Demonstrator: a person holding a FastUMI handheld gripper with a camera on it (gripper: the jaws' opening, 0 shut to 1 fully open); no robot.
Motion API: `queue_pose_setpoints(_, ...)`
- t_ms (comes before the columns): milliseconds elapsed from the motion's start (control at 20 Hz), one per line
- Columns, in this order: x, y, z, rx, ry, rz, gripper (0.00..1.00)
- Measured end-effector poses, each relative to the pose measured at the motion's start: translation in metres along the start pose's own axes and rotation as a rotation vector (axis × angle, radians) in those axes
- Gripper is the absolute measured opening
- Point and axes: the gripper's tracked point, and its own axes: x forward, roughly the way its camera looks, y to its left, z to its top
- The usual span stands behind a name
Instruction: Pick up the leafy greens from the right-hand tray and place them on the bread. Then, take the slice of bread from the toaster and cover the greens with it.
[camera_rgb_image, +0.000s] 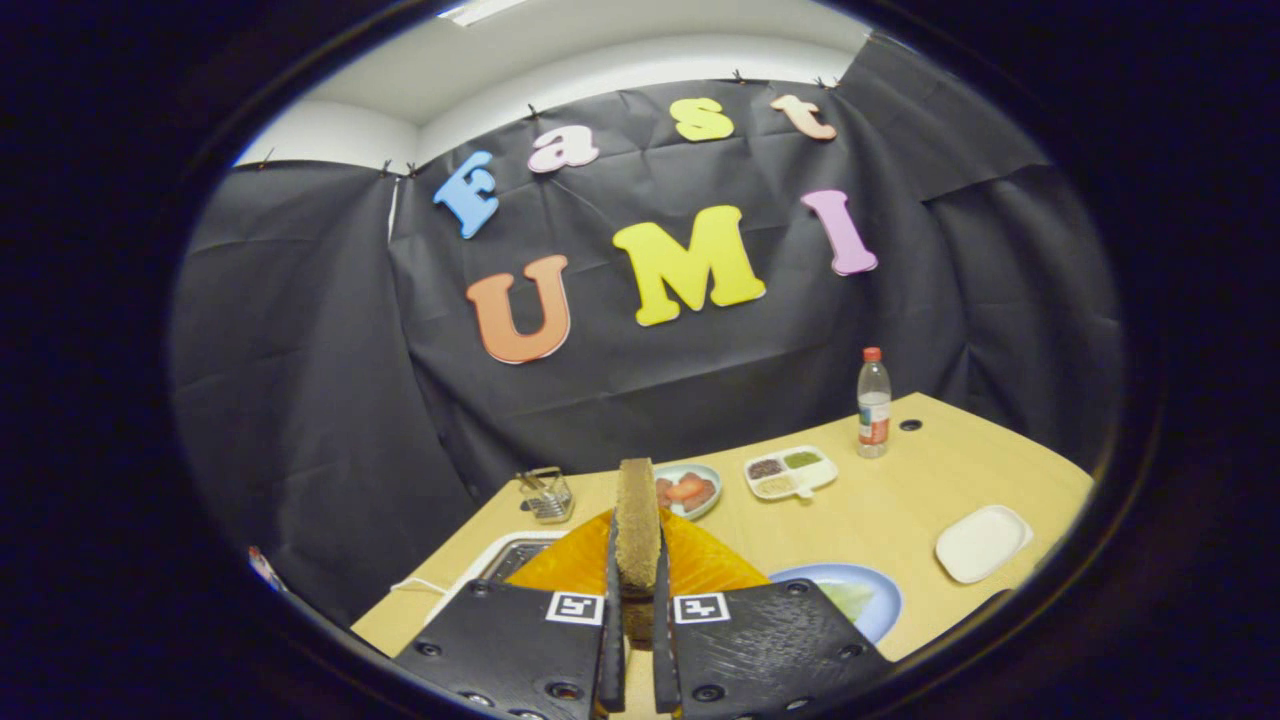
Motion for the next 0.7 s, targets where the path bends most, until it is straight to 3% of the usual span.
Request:
queue_pose_setpoints(300, 0.011, -0.044, -0.045, 0.019, 0.039, -0.079, 0.11)
queue_pose_setpoints(700, 0.026, -0.060, -0.085, 0.064, 0.090, -0.098, 0.11)
